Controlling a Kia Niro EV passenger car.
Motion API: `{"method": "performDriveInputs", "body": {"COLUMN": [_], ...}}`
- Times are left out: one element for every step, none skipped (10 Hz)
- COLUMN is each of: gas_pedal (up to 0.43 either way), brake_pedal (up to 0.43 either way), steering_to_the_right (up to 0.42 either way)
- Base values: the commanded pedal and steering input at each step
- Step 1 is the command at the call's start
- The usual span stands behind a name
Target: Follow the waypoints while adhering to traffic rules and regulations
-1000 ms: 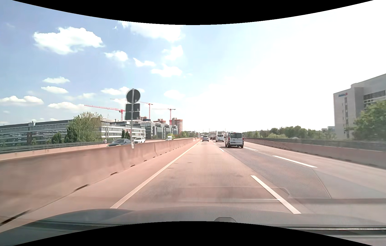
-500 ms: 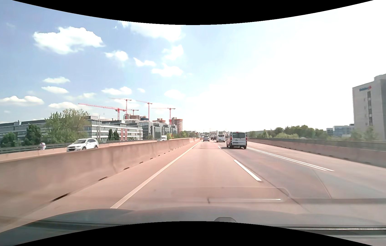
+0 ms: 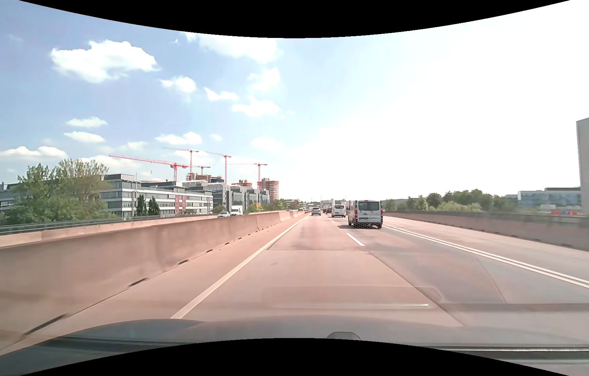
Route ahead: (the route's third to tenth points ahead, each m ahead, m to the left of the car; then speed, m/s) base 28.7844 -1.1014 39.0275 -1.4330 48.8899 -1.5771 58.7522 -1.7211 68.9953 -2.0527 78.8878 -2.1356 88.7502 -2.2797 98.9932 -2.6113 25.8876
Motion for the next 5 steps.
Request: {"method": "performDriveInputs", "body": {"gas_pedal": [0.189, 0.189, 0.189, 0.189, 0.189], "brake_pedal": [0.000, 0.000, 0.000, 0.000, 0.000], "steering_to_the_right": [-0.004, -0.004, -0.004, -0.004, -0.004]}}
